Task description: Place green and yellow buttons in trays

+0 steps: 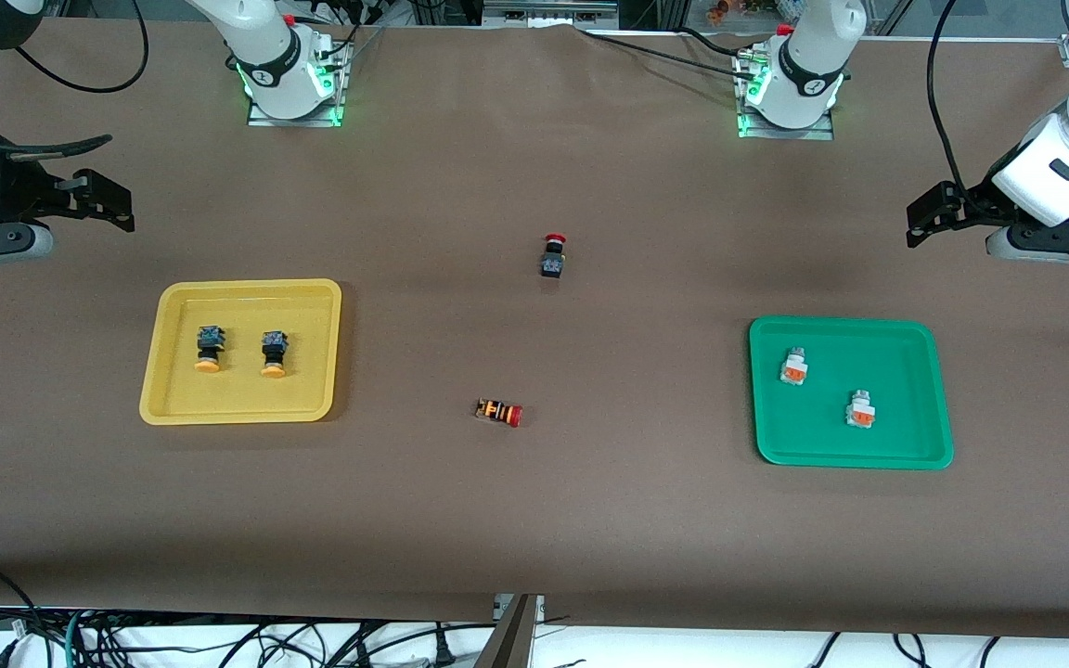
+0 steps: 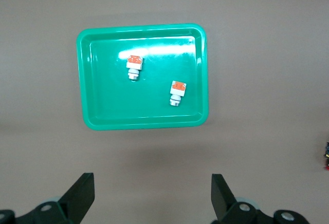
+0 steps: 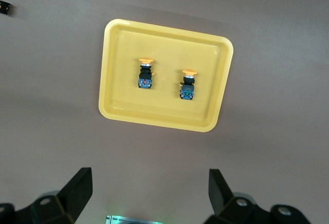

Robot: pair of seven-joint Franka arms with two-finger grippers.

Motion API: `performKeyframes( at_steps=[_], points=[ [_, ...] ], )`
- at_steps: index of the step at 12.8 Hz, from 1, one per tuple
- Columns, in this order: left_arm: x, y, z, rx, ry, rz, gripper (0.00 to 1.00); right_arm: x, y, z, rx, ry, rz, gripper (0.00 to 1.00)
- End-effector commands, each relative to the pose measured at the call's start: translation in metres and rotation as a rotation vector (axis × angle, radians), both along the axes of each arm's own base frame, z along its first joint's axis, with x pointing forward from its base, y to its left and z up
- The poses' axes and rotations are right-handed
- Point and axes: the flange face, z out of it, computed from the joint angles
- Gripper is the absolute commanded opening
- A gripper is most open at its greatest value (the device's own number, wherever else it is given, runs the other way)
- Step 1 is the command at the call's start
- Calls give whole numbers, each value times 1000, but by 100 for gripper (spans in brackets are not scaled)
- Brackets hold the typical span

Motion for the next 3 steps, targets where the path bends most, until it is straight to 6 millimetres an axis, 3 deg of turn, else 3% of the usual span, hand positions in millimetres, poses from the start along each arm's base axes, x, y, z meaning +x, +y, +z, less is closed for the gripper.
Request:
performKeyframes(
  at_steps=[1, 3],
  points=[
    [-1, 0, 8, 16, -1, -26, 100, 3, 2, 5, 1, 6, 1, 100],
    [-1, 0, 8, 16, -1, -28, 100, 4, 3, 4, 1, 6, 3, 100]
  ],
)
